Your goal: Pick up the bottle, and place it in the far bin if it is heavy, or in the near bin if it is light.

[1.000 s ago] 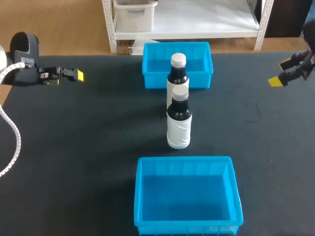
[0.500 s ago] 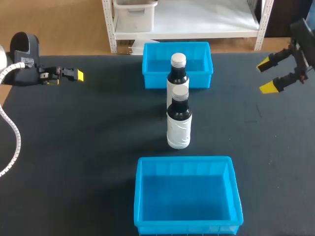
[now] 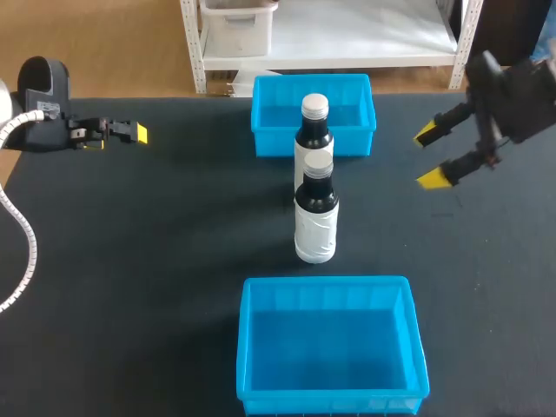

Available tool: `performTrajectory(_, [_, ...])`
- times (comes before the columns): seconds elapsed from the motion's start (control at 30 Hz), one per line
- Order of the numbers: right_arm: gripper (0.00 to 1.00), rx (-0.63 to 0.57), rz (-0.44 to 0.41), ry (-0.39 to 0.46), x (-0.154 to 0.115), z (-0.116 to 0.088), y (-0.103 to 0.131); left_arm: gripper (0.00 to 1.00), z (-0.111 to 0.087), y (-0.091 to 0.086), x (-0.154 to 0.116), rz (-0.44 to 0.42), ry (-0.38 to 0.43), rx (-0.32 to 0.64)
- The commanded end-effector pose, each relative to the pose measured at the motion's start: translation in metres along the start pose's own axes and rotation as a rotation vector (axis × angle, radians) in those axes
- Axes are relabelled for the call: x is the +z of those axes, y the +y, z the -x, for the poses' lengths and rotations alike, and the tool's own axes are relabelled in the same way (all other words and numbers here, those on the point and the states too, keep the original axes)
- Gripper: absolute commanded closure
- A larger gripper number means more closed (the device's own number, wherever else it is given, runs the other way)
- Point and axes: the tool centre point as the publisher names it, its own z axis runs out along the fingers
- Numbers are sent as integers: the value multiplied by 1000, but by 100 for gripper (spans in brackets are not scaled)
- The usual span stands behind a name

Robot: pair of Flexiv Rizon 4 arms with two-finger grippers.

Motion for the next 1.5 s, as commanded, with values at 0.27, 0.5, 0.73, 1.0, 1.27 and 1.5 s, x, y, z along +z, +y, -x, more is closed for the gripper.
performTrajectory(0.27, [0,-69,-6,-36,47,16,2,0,0,0,0,0,0,0])
performTrajectory(0.5, [0,-82,18,-53,58,23,2,0,0,0,0,0,0,0])
performTrajectory(0.73, [0,-74,32,-82,68,36,10,0,0,0,0,0,0,0])
performTrajectory(1.0, [0,-89,70,-120,78,50,21,0,0,0,0,0,0,0])
performTrajectory(1.27, [0,-102,98,-120,93,59,25,0,0,0,0,0,0,0])
performTrajectory(1.5, [0,-102,101,-118,102,66,26,0,0,0,0,0,0,0])
